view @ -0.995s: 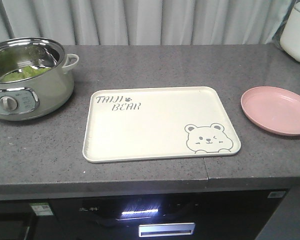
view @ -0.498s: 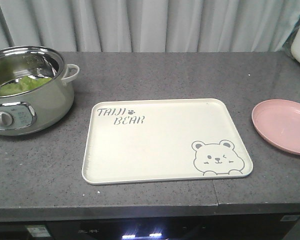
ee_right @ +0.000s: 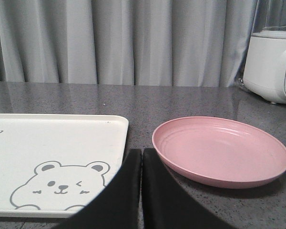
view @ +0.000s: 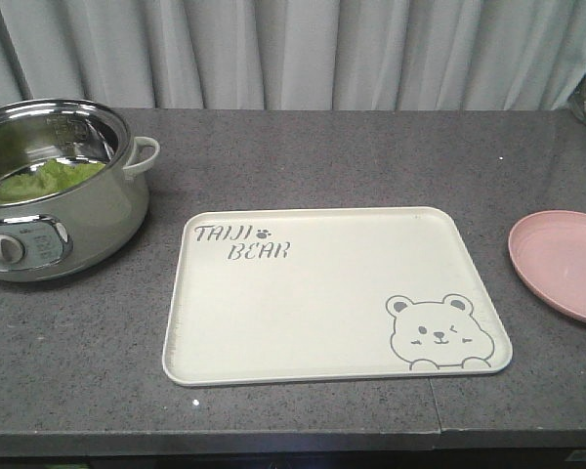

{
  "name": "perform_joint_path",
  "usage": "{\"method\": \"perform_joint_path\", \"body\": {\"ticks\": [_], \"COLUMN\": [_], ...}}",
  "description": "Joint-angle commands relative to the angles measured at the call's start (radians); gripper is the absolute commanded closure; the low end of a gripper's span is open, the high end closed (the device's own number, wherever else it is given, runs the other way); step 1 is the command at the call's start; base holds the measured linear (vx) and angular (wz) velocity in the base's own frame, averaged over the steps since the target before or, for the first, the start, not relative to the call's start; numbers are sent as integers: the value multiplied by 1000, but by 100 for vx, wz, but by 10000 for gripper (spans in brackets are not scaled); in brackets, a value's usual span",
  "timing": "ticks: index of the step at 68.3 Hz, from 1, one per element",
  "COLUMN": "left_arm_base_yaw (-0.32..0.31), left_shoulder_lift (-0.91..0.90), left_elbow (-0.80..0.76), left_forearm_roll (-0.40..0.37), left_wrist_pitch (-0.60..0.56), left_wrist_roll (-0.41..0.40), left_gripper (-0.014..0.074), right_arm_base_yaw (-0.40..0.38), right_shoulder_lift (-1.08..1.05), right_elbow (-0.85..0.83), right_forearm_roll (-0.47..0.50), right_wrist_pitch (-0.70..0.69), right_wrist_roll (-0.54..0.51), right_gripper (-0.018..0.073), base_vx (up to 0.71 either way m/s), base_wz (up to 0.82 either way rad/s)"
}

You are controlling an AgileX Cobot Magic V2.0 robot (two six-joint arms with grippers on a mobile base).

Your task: Transfer vegetables to tray and serve

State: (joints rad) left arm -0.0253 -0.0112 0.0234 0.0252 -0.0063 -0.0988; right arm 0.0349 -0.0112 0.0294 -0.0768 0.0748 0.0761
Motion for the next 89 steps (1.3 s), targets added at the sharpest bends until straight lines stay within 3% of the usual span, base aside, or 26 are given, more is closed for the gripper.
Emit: {"method": "perform_joint_path", "body": {"ticks": [1, 89], "left_arm_base_yaw": [2, 2], "left_shoulder_lift": [-15, -15], "left_elbow": [26, 26], "left_forearm_roll": [-9, -9], "left_wrist_pitch": [-72, -72], "left_wrist_roll": [-9, -9], "left_gripper": [604, 604], "right_arm_base_yaw": [-5, -5], "right_shoulder_lift": [-2, -2], "right_elbow": [8, 8], "right_forearm_roll": [-2, -2], "right_wrist_pitch": [-75, -75], "right_wrist_roll": [-4, -4], "right_gripper": [566, 566], "base_vx": [4, 1], "base_wz": [3, 1]}}
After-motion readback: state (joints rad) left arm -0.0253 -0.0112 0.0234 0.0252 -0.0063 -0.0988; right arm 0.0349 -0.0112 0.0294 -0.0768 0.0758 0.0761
